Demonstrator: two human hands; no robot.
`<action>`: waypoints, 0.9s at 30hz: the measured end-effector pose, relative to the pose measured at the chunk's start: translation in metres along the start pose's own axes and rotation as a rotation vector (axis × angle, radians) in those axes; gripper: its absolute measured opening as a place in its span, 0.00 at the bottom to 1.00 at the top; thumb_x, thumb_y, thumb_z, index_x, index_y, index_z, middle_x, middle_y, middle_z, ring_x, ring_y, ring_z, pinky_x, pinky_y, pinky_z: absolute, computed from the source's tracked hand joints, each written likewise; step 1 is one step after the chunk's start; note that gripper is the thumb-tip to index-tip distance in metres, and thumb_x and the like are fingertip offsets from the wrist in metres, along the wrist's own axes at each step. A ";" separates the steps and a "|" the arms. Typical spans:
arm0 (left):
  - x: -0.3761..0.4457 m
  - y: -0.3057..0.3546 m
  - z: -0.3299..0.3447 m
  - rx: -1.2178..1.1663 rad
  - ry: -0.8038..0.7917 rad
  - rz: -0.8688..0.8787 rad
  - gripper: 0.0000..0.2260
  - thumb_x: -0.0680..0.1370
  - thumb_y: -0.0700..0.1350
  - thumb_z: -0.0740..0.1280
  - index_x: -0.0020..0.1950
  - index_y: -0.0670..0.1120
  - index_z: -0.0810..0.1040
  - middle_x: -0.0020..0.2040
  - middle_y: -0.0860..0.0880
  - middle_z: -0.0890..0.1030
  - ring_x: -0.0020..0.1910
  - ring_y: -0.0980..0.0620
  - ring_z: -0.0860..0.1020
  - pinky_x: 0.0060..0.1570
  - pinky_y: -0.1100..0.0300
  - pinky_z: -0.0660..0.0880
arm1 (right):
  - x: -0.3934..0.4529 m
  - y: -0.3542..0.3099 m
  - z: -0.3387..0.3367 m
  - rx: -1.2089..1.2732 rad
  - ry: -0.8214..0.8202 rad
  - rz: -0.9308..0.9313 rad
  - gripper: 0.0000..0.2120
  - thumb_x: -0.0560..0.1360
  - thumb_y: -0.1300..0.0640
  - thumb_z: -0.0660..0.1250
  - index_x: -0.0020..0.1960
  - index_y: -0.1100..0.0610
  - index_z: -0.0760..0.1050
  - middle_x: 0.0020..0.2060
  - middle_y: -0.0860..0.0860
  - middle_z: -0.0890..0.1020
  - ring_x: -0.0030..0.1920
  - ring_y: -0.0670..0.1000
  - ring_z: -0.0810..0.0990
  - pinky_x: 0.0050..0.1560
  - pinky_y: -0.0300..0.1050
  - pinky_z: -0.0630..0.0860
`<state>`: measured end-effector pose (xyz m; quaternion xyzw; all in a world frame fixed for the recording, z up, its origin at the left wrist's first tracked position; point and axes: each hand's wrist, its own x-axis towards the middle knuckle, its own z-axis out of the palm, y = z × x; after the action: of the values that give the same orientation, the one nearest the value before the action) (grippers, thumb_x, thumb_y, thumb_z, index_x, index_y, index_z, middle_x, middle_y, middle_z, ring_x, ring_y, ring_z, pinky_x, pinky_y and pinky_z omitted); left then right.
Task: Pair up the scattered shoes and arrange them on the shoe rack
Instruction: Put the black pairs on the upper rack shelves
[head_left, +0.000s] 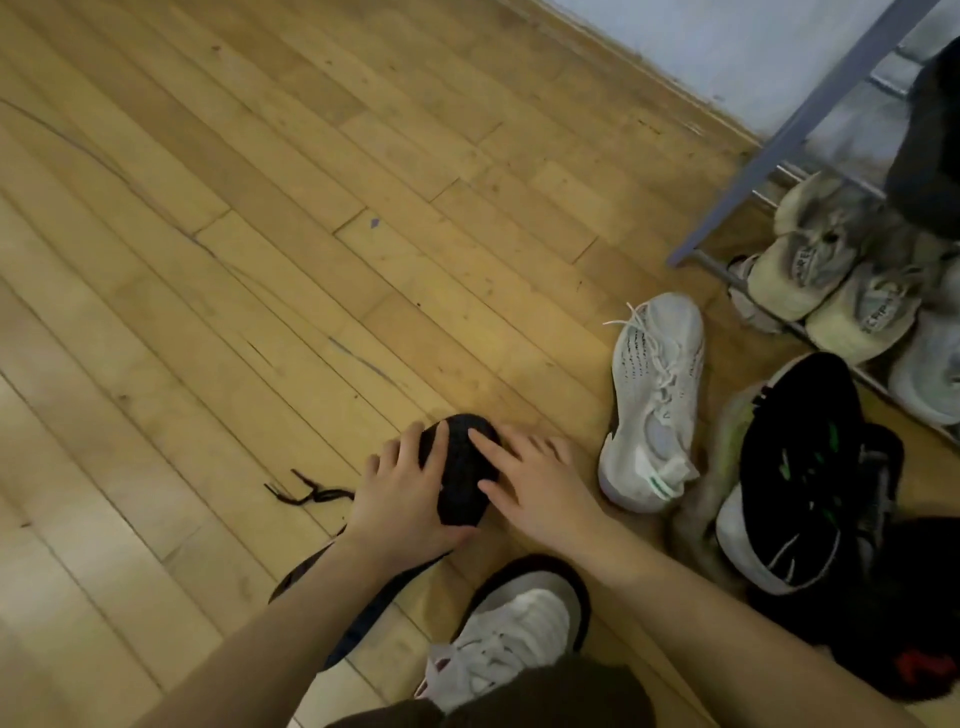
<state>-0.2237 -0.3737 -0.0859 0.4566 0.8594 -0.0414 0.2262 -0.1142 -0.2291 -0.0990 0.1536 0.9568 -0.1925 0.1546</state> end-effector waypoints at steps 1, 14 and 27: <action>0.001 -0.001 0.001 0.004 0.010 0.005 0.49 0.62 0.73 0.57 0.74 0.42 0.60 0.67 0.39 0.68 0.57 0.37 0.73 0.51 0.45 0.73 | -0.001 0.001 0.002 0.016 0.006 0.004 0.28 0.75 0.41 0.46 0.74 0.45 0.56 0.70 0.51 0.66 0.66 0.55 0.68 0.62 0.53 0.62; 0.043 0.027 -0.043 -0.094 0.154 0.146 0.46 0.65 0.70 0.58 0.75 0.46 0.53 0.76 0.44 0.55 0.69 0.40 0.62 0.65 0.49 0.64 | -0.006 0.035 -0.033 0.132 0.237 0.018 0.24 0.77 0.43 0.50 0.72 0.47 0.62 0.73 0.55 0.62 0.68 0.52 0.65 0.65 0.49 0.55; 0.116 0.073 -0.073 -0.578 0.190 0.485 0.33 0.68 0.59 0.69 0.68 0.47 0.64 0.63 0.52 0.64 0.55 0.60 0.68 0.51 0.76 0.68 | -0.015 0.120 -0.070 0.031 0.483 0.049 0.21 0.80 0.43 0.52 0.69 0.48 0.67 0.69 0.54 0.68 0.67 0.50 0.67 0.64 0.48 0.57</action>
<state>-0.2464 -0.2223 -0.0604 0.5658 0.7199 0.2997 0.2681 -0.0750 -0.0980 -0.0703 0.2207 0.9589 -0.1612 -0.0766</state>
